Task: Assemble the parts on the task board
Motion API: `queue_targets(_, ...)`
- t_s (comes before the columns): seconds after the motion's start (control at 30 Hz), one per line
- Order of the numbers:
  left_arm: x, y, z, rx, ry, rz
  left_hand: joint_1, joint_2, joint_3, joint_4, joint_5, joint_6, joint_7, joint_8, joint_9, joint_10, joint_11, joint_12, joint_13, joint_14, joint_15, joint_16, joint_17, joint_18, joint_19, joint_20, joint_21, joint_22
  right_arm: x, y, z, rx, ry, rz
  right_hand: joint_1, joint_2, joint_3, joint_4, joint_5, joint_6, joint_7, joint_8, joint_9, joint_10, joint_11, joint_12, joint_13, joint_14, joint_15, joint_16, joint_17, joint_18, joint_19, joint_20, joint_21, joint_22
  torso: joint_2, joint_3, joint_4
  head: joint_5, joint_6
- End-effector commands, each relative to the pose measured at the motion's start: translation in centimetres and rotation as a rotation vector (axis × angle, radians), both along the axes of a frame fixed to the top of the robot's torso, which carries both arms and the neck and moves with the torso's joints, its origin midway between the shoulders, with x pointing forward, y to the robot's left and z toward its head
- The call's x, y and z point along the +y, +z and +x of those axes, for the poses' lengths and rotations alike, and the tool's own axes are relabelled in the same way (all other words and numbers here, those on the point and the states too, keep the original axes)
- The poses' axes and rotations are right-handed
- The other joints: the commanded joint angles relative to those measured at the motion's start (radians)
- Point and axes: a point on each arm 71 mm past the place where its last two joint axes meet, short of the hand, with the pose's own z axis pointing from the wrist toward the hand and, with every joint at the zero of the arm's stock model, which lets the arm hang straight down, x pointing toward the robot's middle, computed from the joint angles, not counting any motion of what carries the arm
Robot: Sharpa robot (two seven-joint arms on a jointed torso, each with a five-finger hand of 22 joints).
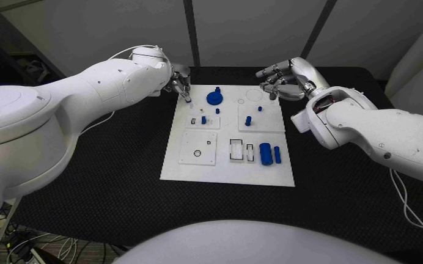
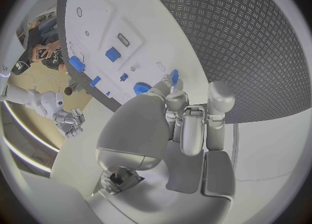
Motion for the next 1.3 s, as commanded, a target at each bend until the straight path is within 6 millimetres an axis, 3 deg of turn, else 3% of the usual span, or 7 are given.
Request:
queue_targets(0.03, -0.2, -0.1, -0.2, 0.025, -0.026, -0.045, 0.021, 0.018, 0.012, -0.025, 0.037, 0.017, -0.001, 0.008, 0.015, 0.010, 0.004, -0.004, -0.008, 0.081, 0.001, 0.005, 0.193, -0.005, 0.008, 0.000, 0.009, 0.005, 0.1, 0.2, 0.0, -0.010, 0.010, 0.001, -0.001, 0.008, -0.007, -0.001, 0.006, 0.004, 0.005, -0.005, -0.001, -0.001, 0.006, 0.000, -0.001, 0.010, 0.001, -0.004, -0.002, 0.012, 0.007, 0.003, -0.007, -0.001, 0.000, 0.0002, 0.0016, 0.002, 0.000)
queue_targets(0.13, 0.0, -0.1, -0.3, 0.037, -0.009, -0.097, 0.021, 0.022, 0.026, -0.047, 0.087, 0.026, 0.003, 0.014, 0.023, 0.015, 0.007, -0.008, -0.012, 0.082, 0.003, 0.007, 0.197, -0.007, 0.013, 0.001, 0.018, 0.012, 0.0, 0.2, 0.0, -0.010, 0.009, 0.000, -0.001, 0.008, -0.007, -0.001, 0.006, 0.004, 0.005, -0.005, -0.001, -0.001, 0.006, 0.000, -0.001, 0.010, 0.001, -0.004, -0.002, 0.012, 0.007, 0.003, -0.007, -0.001, 0.000, 0.0004, 0.0019, 0.002, -0.001)
queue_targets(0.37, 0.8, 0.2, -0.6, 0.086, 0.082, -0.230, -0.022, 0.007, 0.060, -0.069, 0.249, 0.043, -0.002, 0.026, 0.050, 0.025, 0.004, -0.014, -0.022, 0.084, 0.000, 0.010, 0.202, -0.010, 0.023, 0.000, 0.037, 0.026, -0.2, 0.2, -0.1, -0.010, 0.003, -0.001, -0.001, 0.008, -0.008, -0.001, 0.006, 0.004, 0.005, -0.005, -0.001, -0.001, 0.006, 0.000, -0.002, 0.010, 0.001, -0.005, -0.002, 0.012, 0.007, 0.003, -0.007, -0.001, -0.001, 0.0015, 0.0048, 0.004, -0.001)
queue_targets(0.5, 1.3, 0.4, -0.9, 0.123, 0.146, -0.284, -0.046, -0.005, 0.080, -0.074, 0.307, 0.048, -0.005, 0.031, 0.063, 0.033, 0.000, -0.009, -0.018, 0.086, -0.002, 0.012, 0.206, -0.013, 0.032, -0.002, 0.051, 0.035, -0.4, 0.2, -0.1, -0.010, 0.000, -0.002, -0.001, 0.008, -0.008, -0.001, 0.006, 0.004, 0.005, -0.005, -0.001, -0.001, 0.006, 0.000, -0.002, 0.010, 0.001, -0.005, -0.002, 0.012, 0.007, 0.003, -0.007, -0.001, -0.003, 0.0028, 0.0094, 0.003, -0.003)
queue_targets(0.77, 1.9, 0.6, -2.6, 0.200, 0.252, -0.340, -0.092, -0.026, 0.121, -0.089, 0.370, 0.058, -0.013, 0.041, 0.090, 0.044, -0.007, -0.004, -0.017, 0.088, -0.007, 0.012, 0.208, -0.017, 0.045, -0.007, 0.070, 0.047, -0.8, 0.3, -0.1, -0.010, -0.007, -0.005, -0.001, 0.008, -0.008, -0.001, 0.006, 0.004, 0.005, -0.005, -0.001, -0.001, 0.006, 0.000, -0.002, 0.010, 0.001, -0.005, -0.002, 0.012, 0.007, 0.003, -0.007, -0.001, -0.009, 0.0058, 0.0183, 0.001, -0.007)
queue_targets(1.03, 2.4, 1.0, -4.6, 0.229, 0.429, -0.394, -0.147, -0.056, 0.176, -0.115, 0.465, 0.067, -0.021, 0.058, 0.132, 0.064, -0.015, 0.012, -0.003, 0.090, -0.014, 0.015, 0.213, -0.021, 0.062, -0.015, 0.092, 0.060, -1.1, 0.3, -0.2, -0.010, -0.012, -0.006, -0.001, 0.008, -0.008, -0.001, 0.006, 0.004, 0.005, -0.005, -0.001, -0.001, 0.006, 0.000, -0.002, 0.010, 0.001, -0.005, -0.002, 0.012, 0.007, 0.003, -0.007, -0.001, -0.011, 0.0104, 0.0246, 0.003, -0.008)
queue_targets(1.3, 2.4, 0.6, -6.6, 0.204, 0.552, -0.418, -0.170, -0.071, 0.195, -0.130, 0.490, 0.074, -0.025, 0.068, 0.154, 0.081, -0.019, 0.032, 0.017, 0.092, -0.016, 0.020, 0.222, -0.024, 0.071, -0.017, 0.106, 0.068, -1.2, 0.3, -0.2, -0.009, -0.015, -0.007, -0.001, 0.008, -0.008, -0.002, 0.006, 0.004, 0.005, -0.005, -0.001, -0.001, 0.005, 0.001, -0.003, 0.011, 0.001, -0.006, -0.001, 0.012, 0.008, 0.003, -0.008, -0.001, -0.013, 0.0119, 0.0280, 0.010, -0.012)
